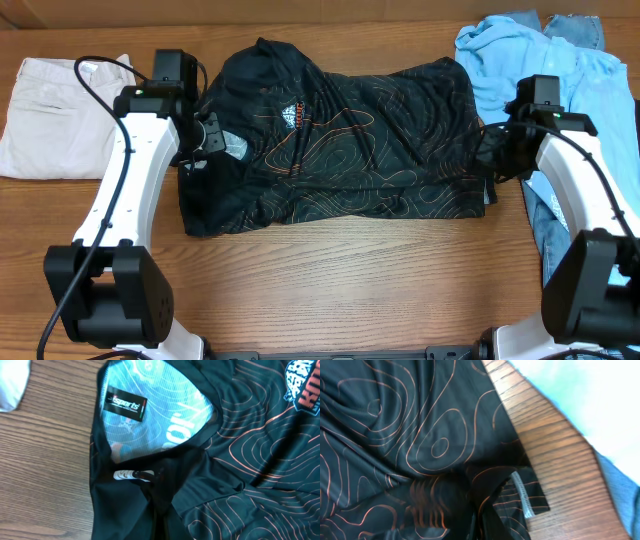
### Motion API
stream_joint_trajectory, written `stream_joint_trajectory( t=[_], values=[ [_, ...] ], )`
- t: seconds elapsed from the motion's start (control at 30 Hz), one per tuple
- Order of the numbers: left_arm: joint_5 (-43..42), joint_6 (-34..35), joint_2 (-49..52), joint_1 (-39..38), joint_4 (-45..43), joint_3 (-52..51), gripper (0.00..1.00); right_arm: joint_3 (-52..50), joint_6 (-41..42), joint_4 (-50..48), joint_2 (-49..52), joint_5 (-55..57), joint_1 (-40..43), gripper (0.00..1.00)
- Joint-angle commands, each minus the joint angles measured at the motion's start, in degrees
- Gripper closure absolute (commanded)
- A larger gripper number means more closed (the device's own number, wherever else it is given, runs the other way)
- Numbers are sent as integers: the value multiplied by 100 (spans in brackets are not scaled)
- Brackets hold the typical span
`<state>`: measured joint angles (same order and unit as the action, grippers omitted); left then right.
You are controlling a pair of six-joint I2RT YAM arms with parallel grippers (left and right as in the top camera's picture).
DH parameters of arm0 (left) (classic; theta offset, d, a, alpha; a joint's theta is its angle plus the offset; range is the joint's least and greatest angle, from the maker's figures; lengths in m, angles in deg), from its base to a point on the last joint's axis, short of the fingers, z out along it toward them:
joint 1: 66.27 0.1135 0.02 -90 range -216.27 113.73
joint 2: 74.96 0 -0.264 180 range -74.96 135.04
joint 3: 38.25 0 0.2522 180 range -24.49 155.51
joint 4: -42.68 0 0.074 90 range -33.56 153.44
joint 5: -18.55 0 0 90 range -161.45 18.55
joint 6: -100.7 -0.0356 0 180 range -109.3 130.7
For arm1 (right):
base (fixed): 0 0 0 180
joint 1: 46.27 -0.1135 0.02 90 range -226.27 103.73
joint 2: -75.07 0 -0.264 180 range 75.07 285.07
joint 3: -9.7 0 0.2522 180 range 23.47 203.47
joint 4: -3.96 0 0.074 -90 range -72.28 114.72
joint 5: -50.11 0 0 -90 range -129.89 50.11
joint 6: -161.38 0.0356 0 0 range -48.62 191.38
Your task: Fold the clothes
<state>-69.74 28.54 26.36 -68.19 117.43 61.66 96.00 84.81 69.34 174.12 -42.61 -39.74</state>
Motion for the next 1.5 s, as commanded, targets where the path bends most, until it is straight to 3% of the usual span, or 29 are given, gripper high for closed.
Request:
stream_joint_trajectory(
  t=[0.0, 0.23, 0.47, 0.73, 0.77, 0.83, 1.0, 1.2, 1.27, 1.37, 1.47],
  values=[
    [-24, -111, 105, -24, -20, -24, 96, -11, -42, -122, 24, 2, -114, 95],
    [184, -87, 170, -46, -267, -22, 96, -11, 15, -433, 26, 107, -133, 95],
    [883, 546, 170, -46, -485, -22, 96, -11, 157, -654, 61, 450, -133, 94],
    [723, 675, 170, -146, -553, -22, 96, -11, 107, -459, 341, 365, -186, 94],
    [721, 654, 170, -157, -553, -22, 92, -11, 107, -437, 369, 365, -203, 94],
    [723, 649, 170, -184, -527, -22, 55, -11, 109, -402, 385, 332, -229, 94],
    [723, 586, 170, -188, -302, -22, 30, -9, 109, -175, 382, 162, -245, 61],
    [584, 422, 7, -188, -175, 4, 27, 363, 109, 48, 188, -44, -247, 49],
    [411, 282, -127, -188, -258, 61, 26, 601, -2, 57, 61, -55, -273, 34],
    [-39, -195, -251, -188, -511, 271, 21, 1001, -334, 24, -20, -151, -356, 25],
    [-531, -699, -232, -188, -868, 625, 20, 1316, -498, -122, -20, -151, -446, 26]
  ],
)
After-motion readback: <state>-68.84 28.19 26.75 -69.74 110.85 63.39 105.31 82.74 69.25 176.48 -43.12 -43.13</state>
